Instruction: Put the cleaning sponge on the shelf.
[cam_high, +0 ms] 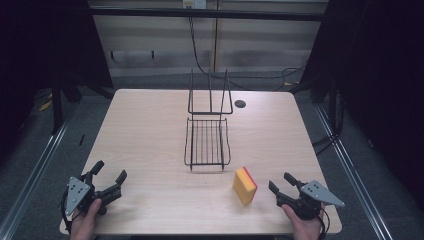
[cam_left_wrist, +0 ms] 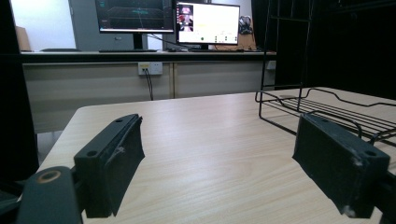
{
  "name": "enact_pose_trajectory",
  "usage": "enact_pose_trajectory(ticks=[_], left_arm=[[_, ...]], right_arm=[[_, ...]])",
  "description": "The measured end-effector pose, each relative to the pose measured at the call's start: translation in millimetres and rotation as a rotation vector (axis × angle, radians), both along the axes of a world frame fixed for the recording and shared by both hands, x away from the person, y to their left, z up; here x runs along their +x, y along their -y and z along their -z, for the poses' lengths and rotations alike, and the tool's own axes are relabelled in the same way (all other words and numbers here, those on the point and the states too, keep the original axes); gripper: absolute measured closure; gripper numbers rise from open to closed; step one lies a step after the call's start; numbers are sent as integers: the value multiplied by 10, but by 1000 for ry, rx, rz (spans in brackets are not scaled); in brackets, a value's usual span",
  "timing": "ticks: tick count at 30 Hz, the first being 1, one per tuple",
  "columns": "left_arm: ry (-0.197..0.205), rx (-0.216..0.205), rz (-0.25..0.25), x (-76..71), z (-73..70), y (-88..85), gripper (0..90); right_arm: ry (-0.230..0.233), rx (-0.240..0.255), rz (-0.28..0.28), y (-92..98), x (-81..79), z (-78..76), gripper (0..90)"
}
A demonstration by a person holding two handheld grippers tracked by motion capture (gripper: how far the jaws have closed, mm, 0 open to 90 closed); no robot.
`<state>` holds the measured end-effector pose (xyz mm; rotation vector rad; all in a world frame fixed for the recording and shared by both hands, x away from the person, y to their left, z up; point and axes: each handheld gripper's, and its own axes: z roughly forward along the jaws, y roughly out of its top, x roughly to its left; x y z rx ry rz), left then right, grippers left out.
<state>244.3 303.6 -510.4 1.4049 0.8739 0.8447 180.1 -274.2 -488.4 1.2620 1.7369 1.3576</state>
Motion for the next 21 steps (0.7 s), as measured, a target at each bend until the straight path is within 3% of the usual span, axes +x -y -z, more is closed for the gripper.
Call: enact_pose_trajectory(ticks=[4,10,21], left_arm=[[1,-6,-2,2,0,5,156],[0,-6,-1,3,0,5,156],[0,-4,-3,3,0,5,156]], right_arm=[[10,-6,-12,-17,-60,-38,347],[-21,-19,-59,-50,-136,-76,375],[-38,-8,-124,-141,-253,-56,360]])
